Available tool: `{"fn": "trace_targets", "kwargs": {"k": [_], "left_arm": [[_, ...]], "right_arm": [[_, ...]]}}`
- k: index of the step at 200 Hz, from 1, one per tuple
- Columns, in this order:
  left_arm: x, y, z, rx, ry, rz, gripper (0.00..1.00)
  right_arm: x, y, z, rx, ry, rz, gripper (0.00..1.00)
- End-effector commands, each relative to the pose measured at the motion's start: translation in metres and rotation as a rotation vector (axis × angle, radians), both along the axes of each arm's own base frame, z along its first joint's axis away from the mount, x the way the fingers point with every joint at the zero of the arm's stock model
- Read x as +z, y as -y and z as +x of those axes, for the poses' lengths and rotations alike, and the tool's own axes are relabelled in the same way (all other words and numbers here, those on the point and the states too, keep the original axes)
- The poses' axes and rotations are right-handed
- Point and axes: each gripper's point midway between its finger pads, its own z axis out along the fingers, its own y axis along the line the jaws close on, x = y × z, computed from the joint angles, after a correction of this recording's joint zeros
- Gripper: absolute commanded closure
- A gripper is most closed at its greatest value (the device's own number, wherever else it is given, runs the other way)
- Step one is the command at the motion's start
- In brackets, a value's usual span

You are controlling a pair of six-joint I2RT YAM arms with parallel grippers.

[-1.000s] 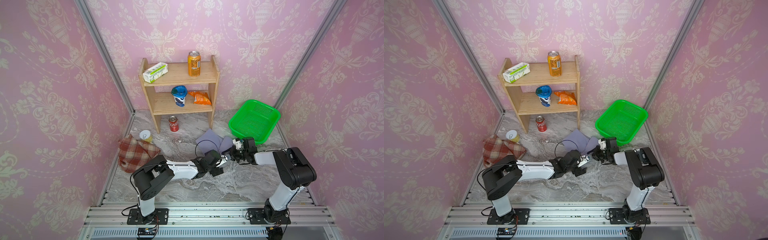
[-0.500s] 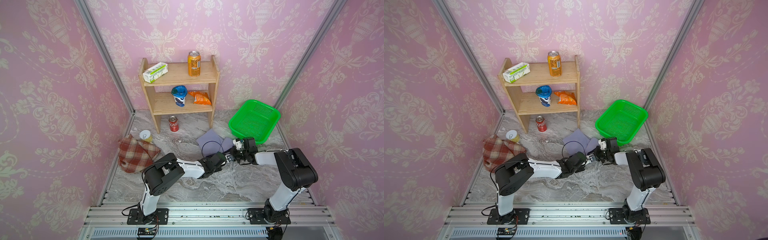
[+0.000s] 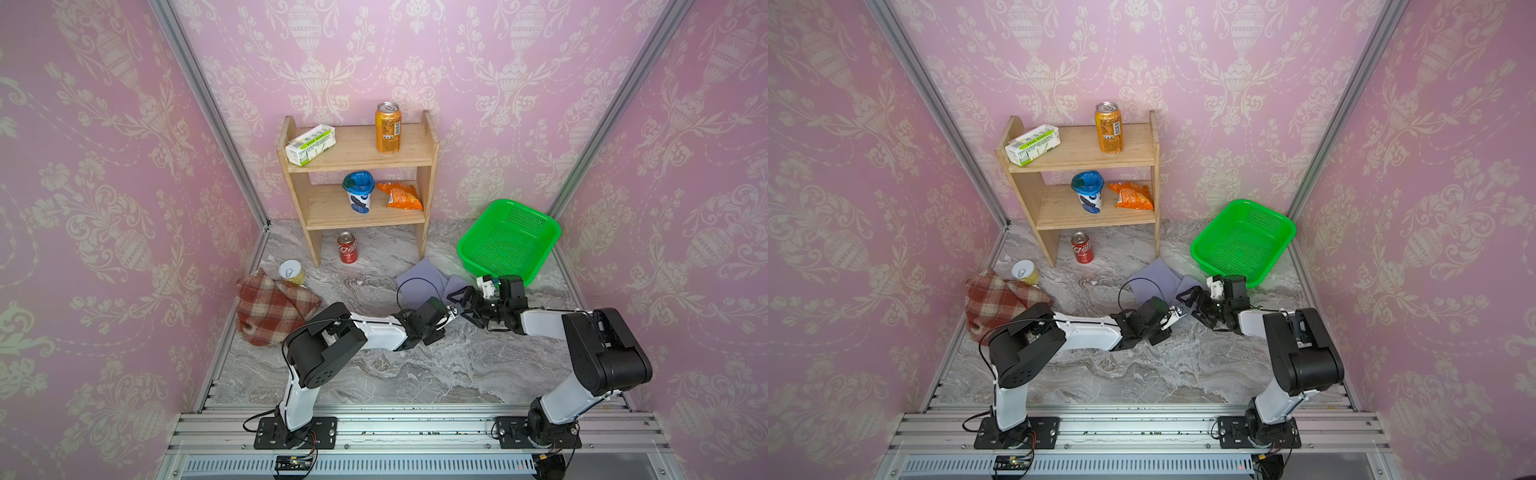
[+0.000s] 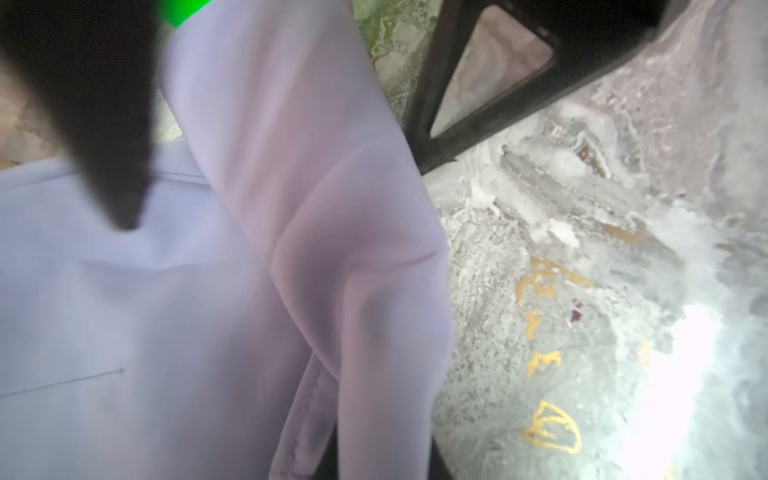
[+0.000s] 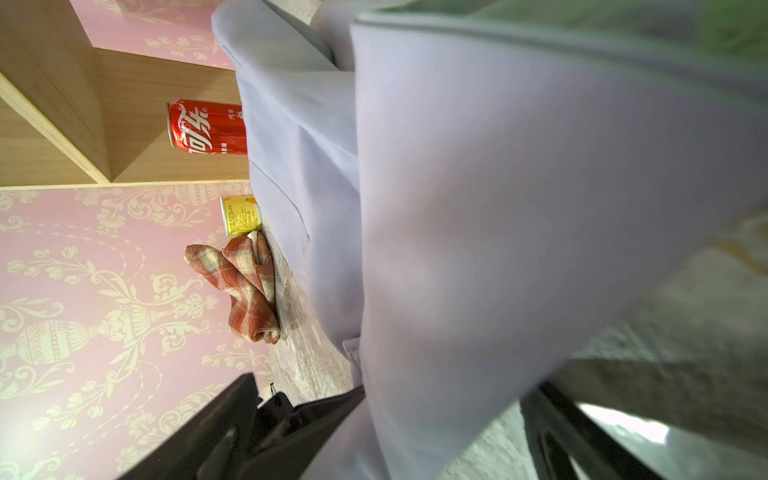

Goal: Roll up the skirts
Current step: Roll the skirt at the center of the board.

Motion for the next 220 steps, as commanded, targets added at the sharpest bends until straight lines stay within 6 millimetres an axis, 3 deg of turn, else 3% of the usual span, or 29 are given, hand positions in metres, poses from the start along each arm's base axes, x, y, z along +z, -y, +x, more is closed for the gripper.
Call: {"fn": "trace_targets", "kwargs": {"k": [1, 68, 117, 132, 143, 190, 198, 212, 220], "left_arm": [[0.035, 0.01, 0.001, 0.044, -0.18, -0.251, 0.9], [0.066, 0.029, 0.004, 0.05, -0.484, -0.676, 0.89], [0.046, 0.03, 0.008, 0.102, -0.63, -0.825, 0.89], [0.044, 0.027, 0.012, 0.13, -0.667, -0.894, 0.9], [0.043, 0.025, 0.012, 0.14, -0.688, -0.925, 0.9], [0.035, 0.019, 0.014, 0.17, -0.738, -0.975, 0.9], [0.036, 0.018, 0.014, 0.171, -0.752, -0.991, 0.89], [0.038, 0.018, 0.013, 0.159, -0.765, -0.997, 0.77], [0.04, 0.016, 0.012, 0.153, -0.757, -0.985, 0.66]], "right_arm": [[-0.002, 0.0, -0.007, 0.009, 0.005, -0.008, 0.0], [-0.014, 0.0, -0.009, -0.025, -0.001, 0.034, 0.04], [-0.014, 0.0, 0.01, -0.057, 0.018, 0.054, 0.11], [-0.014, -0.002, 0.016, -0.054, 0.021, 0.071, 0.27], [-0.016, -0.003, 0.02, -0.059, 0.022, 0.08, 0.33], [-0.023, -0.007, 0.033, -0.063, 0.012, 0.09, 0.37], [-0.025, -0.008, 0.034, -0.06, 0.01, 0.089, 0.49], [-0.028, -0.009, 0.037, -0.061, 0.0, 0.087, 1.0], [-0.03, -0.01, 0.037, -0.056, -0.006, 0.083, 1.0]]}}
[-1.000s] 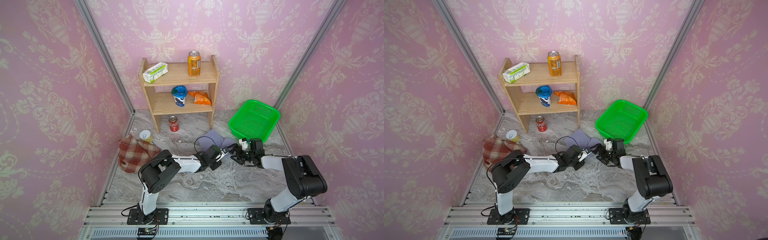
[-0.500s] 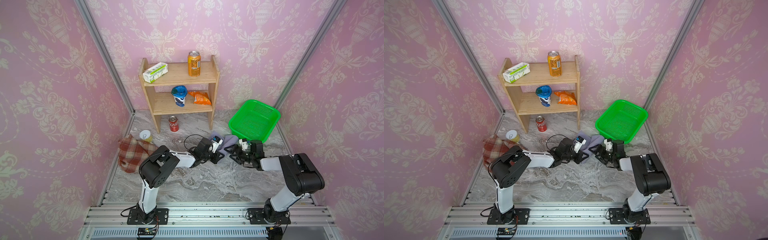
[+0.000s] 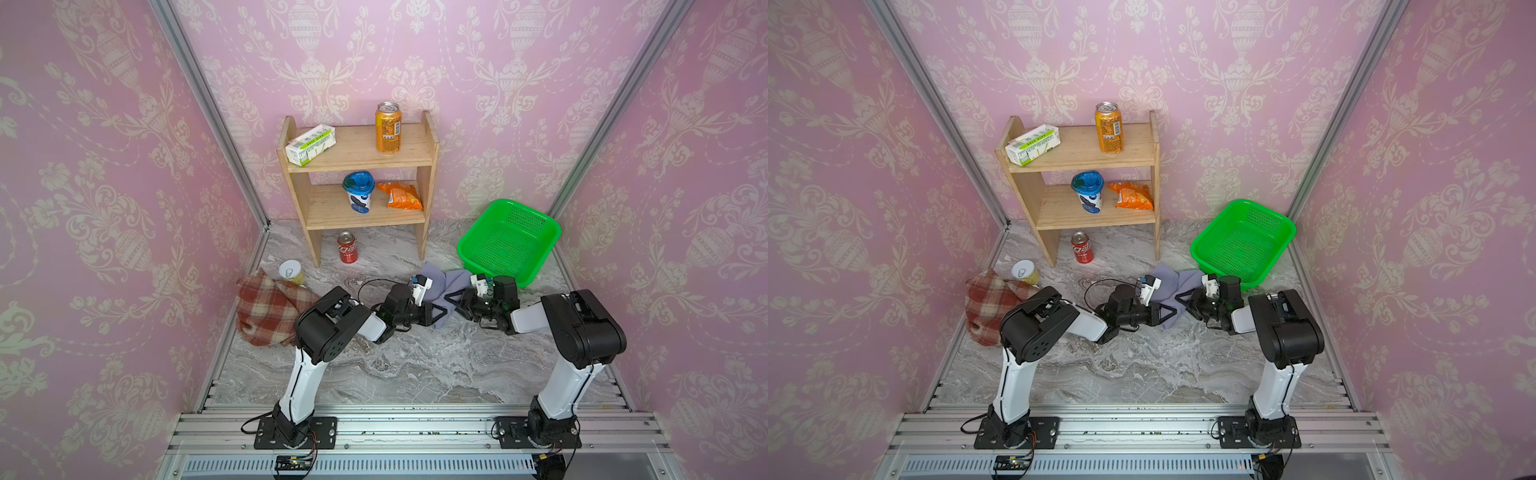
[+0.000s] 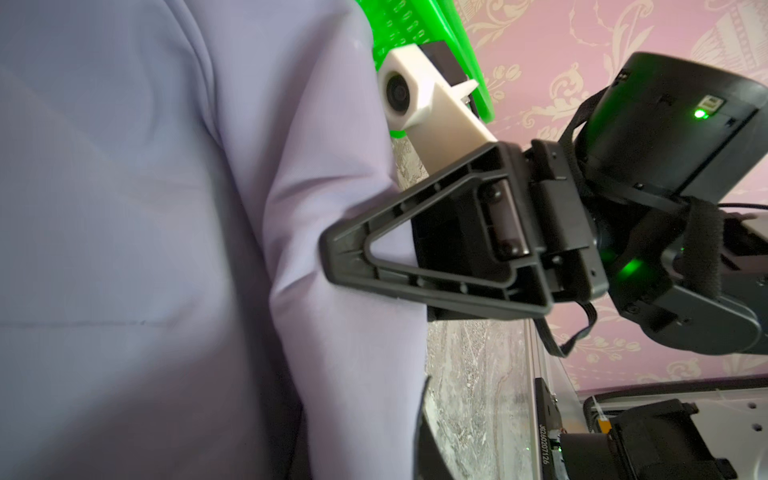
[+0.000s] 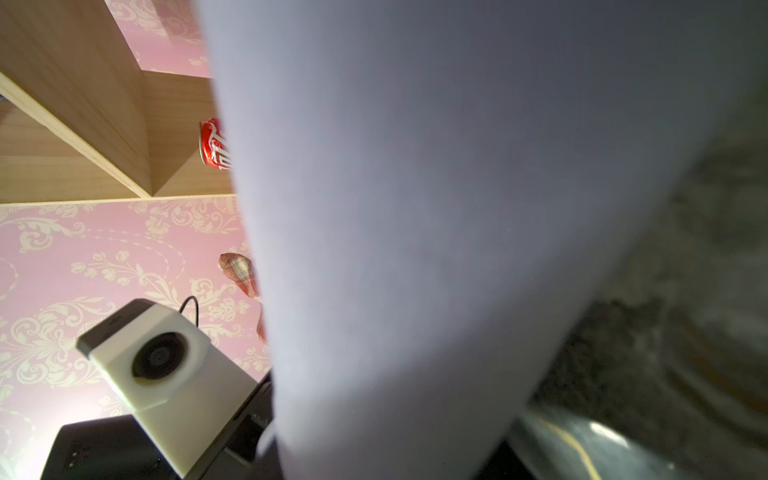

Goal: Roll up the skirts
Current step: Roll the skirt at the center of the board.

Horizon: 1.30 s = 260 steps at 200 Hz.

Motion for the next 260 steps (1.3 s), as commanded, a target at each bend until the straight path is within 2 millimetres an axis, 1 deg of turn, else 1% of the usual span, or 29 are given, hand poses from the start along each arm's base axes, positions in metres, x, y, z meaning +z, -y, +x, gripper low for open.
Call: {"fn": "trace_targets", "kwargs": {"k": [1, 7, 12, 14, 19, 22, 26, 33, 40, 44, 57, 68, 82, 99, 113, 129, 171, 191, 229, 245, 260], "left_arm": [[0.018, -0.002, -0.002, -0.031, 0.016, -0.069, 0.64], [0.02, -0.004, -0.003, -0.035, 0.036, -0.048, 0.58], [0.021, -0.006, -0.004, -0.038, 0.055, -0.021, 0.56], [0.018, -0.007, -0.004, -0.042, 0.064, 0.0, 0.56], [0.02, -0.01, -0.004, -0.042, 0.099, 0.035, 0.54], [0.017, -0.013, -0.005, -0.043, 0.107, 0.071, 0.53], [0.021, -0.016, -0.004, -0.039, 0.145, 0.107, 0.51], [0.019, -0.023, -0.005, -0.034, 0.178, 0.192, 0.45], [0.025, -0.031, -0.003, -0.026, 0.252, 0.273, 0.36], [0.024, -0.036, -0.005, -0.03, 0.279, 0.328, 0.32], [0.033, -0.05, -0.003, -0.023, 0.407, 0.469, 0.23], [0.04, -0.059, -0.003, -0.019, 0.511, 0.571, 0.19], [0.045, -0.059, -0.011, -0.056, 0.654, 0.693, 0.13], [0.044, -0.046, -0.028, -0.133, 0.819, 0.817, 0.08], [0.039, -0.035, -0.04, -0.187, 0.913, 0.879, 0.07], [0.033, -0.027, -0.046, -0.204, 0.956, 0.892, 0.06], [0.022, -0.019, -0.042, -0.21, 0.97, 0.919, 0.05], [0.014, -0.016, -0.037, -0.212, 0.969, 0.941, 0.04], [0.005, -0.003, -0.036, -0.229, 0.976, 0.94, 0.03], [0.003, 0.003, -0.033, -0.222, 0.982, 0.945, 0.03], [-0.002, 0.006, -0.028, -0.218, 0.981, 0.963, 0.04]], "right_arm": [[-0.015, 0.006, 0.006, -0.043, -0.046, -0.031, 1.0], [-0.015, 0.005, 0.007, -0.038, -0.047, -0.037, 1.0], [-0.015, 0.005, 0.005, -0.034, -0.05, -0.042, 1.0], [-0.014, 0.004, 0.005, -0.032, -0.049, -0.044, 1.0], [-0.013, 0.003, 0.005, -0.026, -0.047, -0.049, 1.0], [-0.012, 0.003, 0.005, -0.023, -0.047, -0.054, 1.0], [-0.011, 0.002, 0.004, -0.02, -0.047, -0.059, 1.0], [-0.009, 0.001, 0.003, -0.011, -0.044, -0.07, 1.0], [-0.007, 0.001, 0.002, -0.008, -0.048, -0.079, 1.0], [-0.006, 0.0, 0.001, -0.004, -0.047, -0.086, 1.0], [-0.002, 0.0, -0.001, 0.004, -0.047, -0.102, 1.0], [0.002, -0.001, -0.002, 0.009, -0.05, -0.114, 1.0], [0.005, -0.002, -0.004, 0.014, -0.057, -0.124, 1.0], [0.007, -0.002, -0.005, 0.013, -0.062, -0.127, 1.0], [0.009, -0.002, -0.006, 0.01, -0.066, -0.127, 1.0], [0.011, -0.003, -0.006, 0.009, -0.072, -0.123, 1.0], [0.018, -0.003, -0.009, 0.018, -0.068, -0.116, 1.0], [0.02, -0.005, -0.012, 0.029, -0.066, -0.111, 1.0], [0.022, -0.006, -0.019, 0.04, -0.07, -0.099, 1.0], [0.022, -0.006, -0.021, 0.045, -0.071, -0.093, 1.0], [0.022, -0.007, -0.022, 0.047, -0.074, -0.085, 1.0]]}}
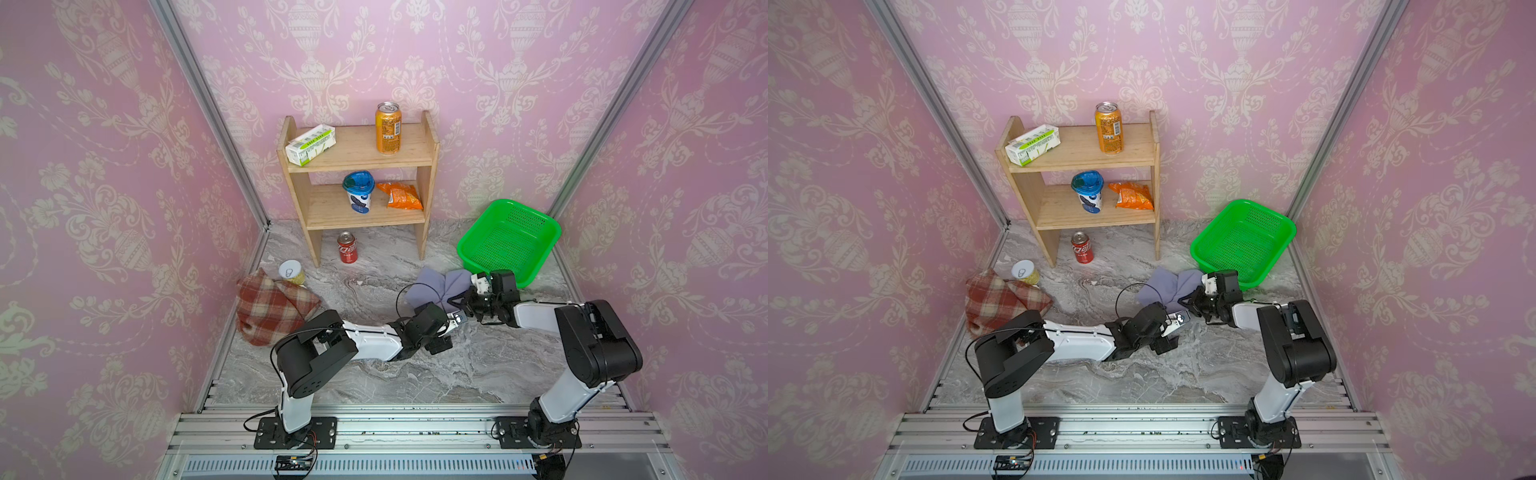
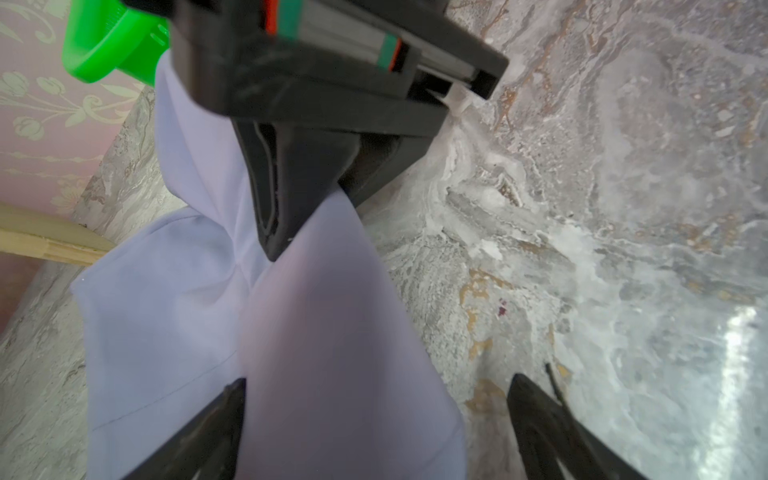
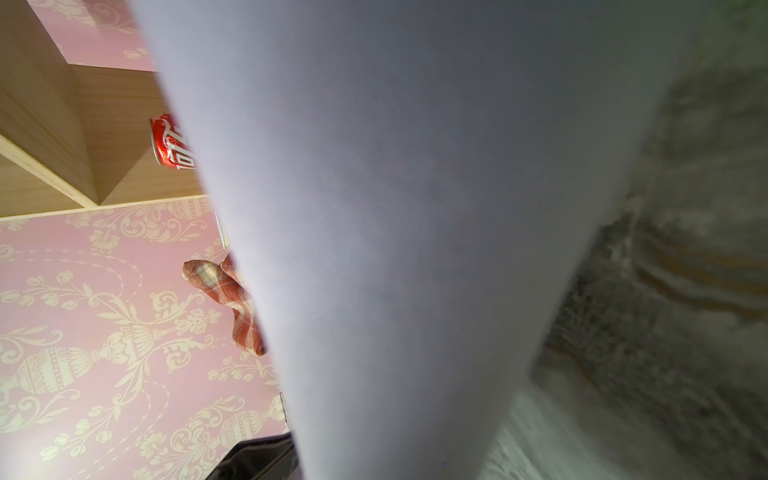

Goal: Roll up the skirts
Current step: Roll the skirt at the center of the board.

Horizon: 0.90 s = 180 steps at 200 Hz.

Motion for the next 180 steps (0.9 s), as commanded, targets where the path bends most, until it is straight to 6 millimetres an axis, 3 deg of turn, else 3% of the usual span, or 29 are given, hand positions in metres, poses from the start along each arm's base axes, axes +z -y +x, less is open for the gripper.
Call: {"fn": "trace_targets", "kwargs": {"k": [1, 23, 46, 94, 99, 117, 125, 143, 180], "left_arm": [[-0.001, 0.01, 0.009, 0.008, 0.04, 0.019, 0.04], [-0.011, 0.009, 0.017, 0.038, 0.046, 0.069, 0.13], [-0.019, 0.002, 0.027, 0.097, 0.071, 0.118, 0.54], [-0.033, -0.001, 0.025, 0.097, 0.016, 0.134, 0.85], [-0.033, -0.001, 0.024, 0.095, 0.0, 0.125, 0.87], [-0.031, 0.001, 0.02, 0.087, -0.063, 0.079, 0.88], [-0.029, 0.002, 0.016, 0.072, -0.098, 0.051, 0.89], [-0.021, 0.008, 0.007, 0.03, -0.18, -0.026, 0.88], [-0.005, 0.01, 0.004, 0.016, -0.392, -0.227, 0.88]], "right_arm": [[0.008, -0.007, -0.008, 0.046, 0.023, 0.022, 1.0], [0.005, -0.009, -0.012, 0.058, 0.011, 0.033, 1.0], [0.003, -0.01, -0.016, 0.072, -0.002, 0.049, 1.0], [0.002, -0.007, -0.024, 0.104, -0.017, 0.057, 1.0], [0.003, -0.006, -0.024, 0.106, -0.018, 0.059, 0.9], [0.007, 0.0, -0.024, 0.093, -0.006, 0.061, 0.37], [0.007, 0.004, -0.024, 0.084, -0.006, 0.051, 0.22], [0.011, 0.014, -0.023, 0.051, 0.006, 0.041, 0.01], [0.012, 0.026, -0.026, 0.006, 0.028, 0.05, 0.0]]}}
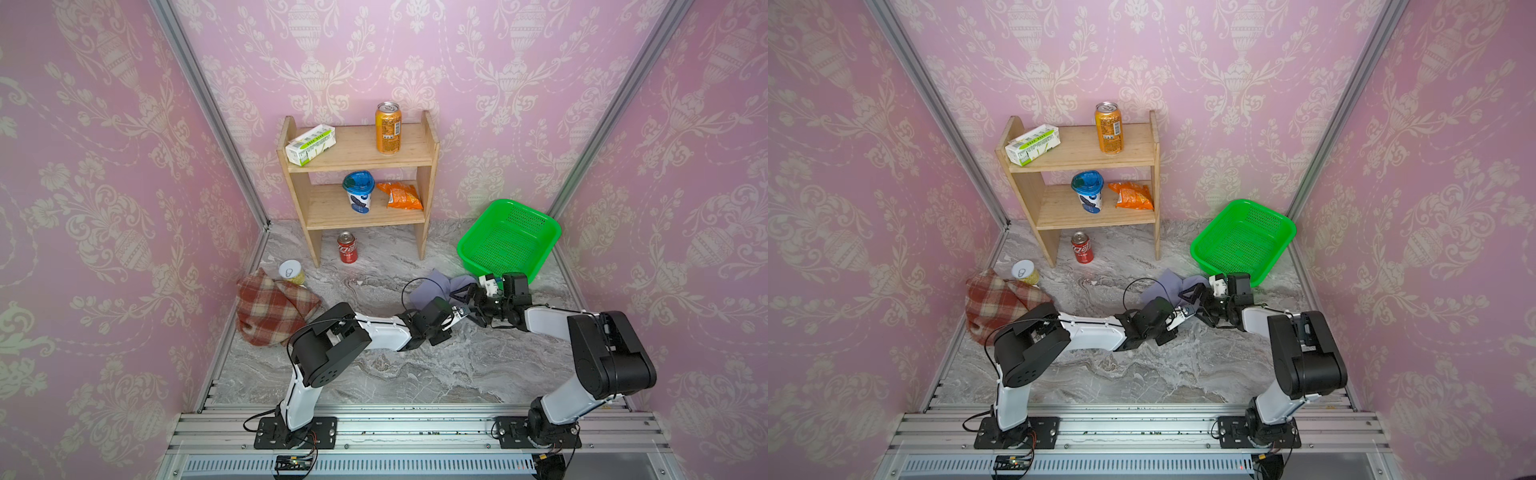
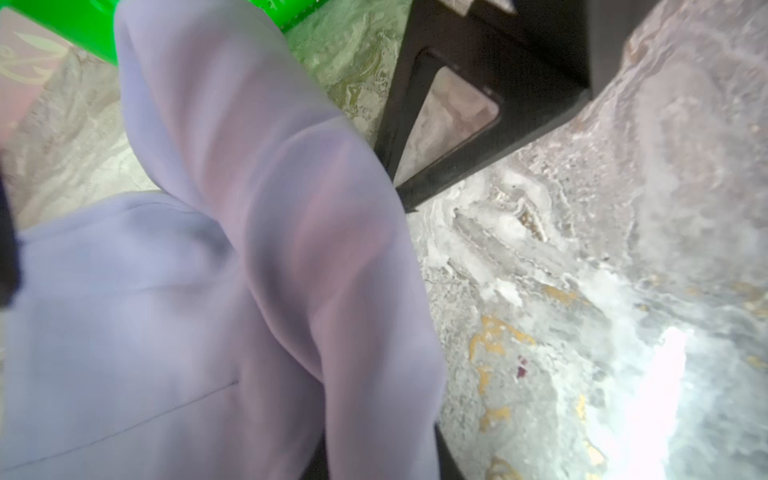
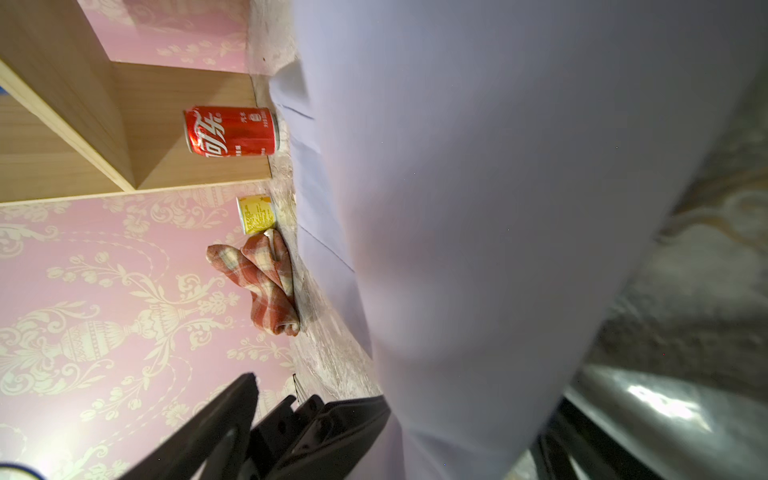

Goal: Roll up the skirts
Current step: Roll the skirt at the center of the board.

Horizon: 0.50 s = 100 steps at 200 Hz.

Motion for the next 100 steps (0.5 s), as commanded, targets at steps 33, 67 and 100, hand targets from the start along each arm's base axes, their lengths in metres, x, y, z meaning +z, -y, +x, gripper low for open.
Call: {"fn": "trace_targets", "kwargs": {"k": [33, 67, 100], "left_arm": [[0.025, -0.011, 0.003, 0.048, -0.402, -0.379, 0.88], [0.03, -0.009, 0.005, 0.033, -0.533, -0.501, 0.87], [0.042, -0.009, 0.015, 0.031, -0.659, -0.698, 0.87]], "right_arm": [[-0.012, 0.005, -0.016, -0.008, -0.008, 0.015, 0.0], [-0.019, 0.005, -0.017, -0.019, -0.007, 0.022, 0.0], [-0.02, 0.006, -0.005, -0.042, 0.013, 0.037, 0.0]]}}
